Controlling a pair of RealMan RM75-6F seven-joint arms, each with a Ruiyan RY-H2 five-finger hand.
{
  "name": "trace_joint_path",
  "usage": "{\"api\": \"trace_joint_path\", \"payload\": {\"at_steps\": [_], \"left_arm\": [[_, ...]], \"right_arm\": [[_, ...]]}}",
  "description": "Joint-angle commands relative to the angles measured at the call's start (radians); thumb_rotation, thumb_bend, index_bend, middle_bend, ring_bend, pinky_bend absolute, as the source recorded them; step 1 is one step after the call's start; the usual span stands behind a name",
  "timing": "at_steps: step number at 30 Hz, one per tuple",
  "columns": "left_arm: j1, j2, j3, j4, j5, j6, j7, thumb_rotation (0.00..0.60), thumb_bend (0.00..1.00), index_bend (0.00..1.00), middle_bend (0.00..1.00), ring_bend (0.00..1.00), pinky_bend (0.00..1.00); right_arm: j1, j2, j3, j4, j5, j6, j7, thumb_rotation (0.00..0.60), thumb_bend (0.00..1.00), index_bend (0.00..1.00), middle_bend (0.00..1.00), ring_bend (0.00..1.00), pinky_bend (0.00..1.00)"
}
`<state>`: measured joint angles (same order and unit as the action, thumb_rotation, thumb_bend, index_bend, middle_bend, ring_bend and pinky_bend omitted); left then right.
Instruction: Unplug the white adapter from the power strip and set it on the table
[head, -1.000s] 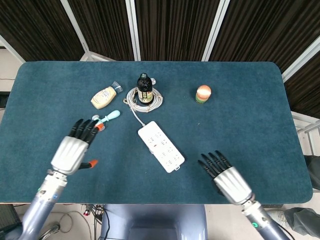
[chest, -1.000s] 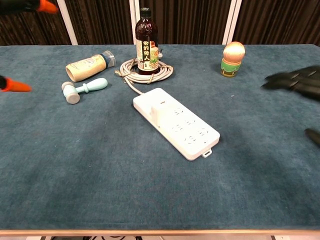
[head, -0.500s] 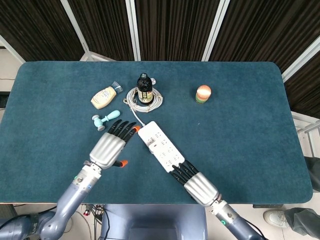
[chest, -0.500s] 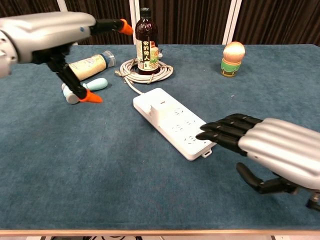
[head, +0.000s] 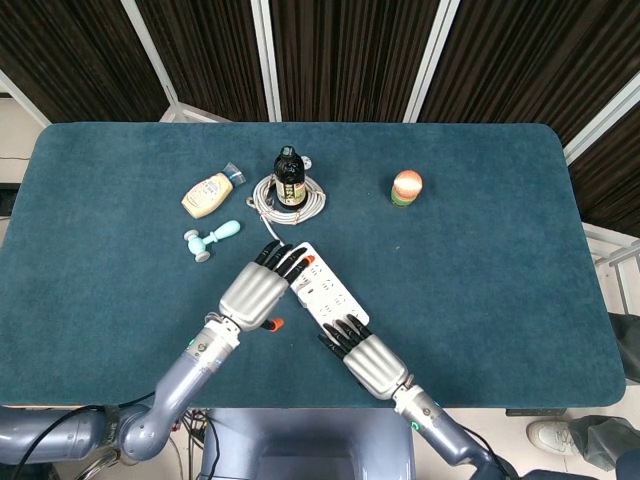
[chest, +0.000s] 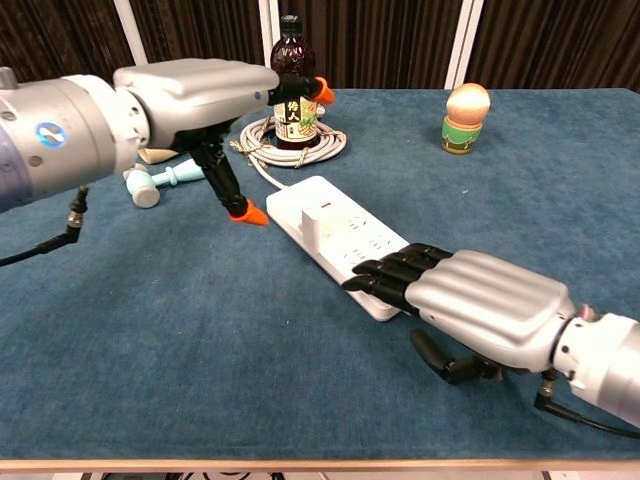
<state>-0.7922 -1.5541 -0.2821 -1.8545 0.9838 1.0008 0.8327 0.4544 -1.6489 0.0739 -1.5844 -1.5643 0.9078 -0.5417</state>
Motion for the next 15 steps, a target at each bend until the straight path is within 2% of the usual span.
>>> {"api": "trace_joint_path", "payload": {"at_steps": [1,7,15], "left_arm": [[-0.023,-0.018,-0.002,0.016,-0.02,0.0,0.007,0.6,0.0,0.05,0.03,0.0,0.0],[-0.044,-0.029,0.004,0.034,-0.035,0.001,0.007,0.6,0.0,0.05,0.03,0.0,0.0],[-0.078,-0.052,0.024,0.064,-0.052,-0.002,0.0,0.6,0.0,0.06,0.04,0.0,0.0]], "right_arm": [[0.018,-0.019,0.018,0.019,0.025,-0.011,-0.007,0.6,0.83,0.01,0.03,0.02,0.05],[0.029,-0.027,0.026,0.032,0.05,-0.012,-0.008,0.6,0.83,0.02,0.05,0.03,0.06],[0.038,-0.034,0.021,0.063,0.089,-0.007,-0.004,0.6,0.83,0.1,0.12,0.1,0.1]]}}
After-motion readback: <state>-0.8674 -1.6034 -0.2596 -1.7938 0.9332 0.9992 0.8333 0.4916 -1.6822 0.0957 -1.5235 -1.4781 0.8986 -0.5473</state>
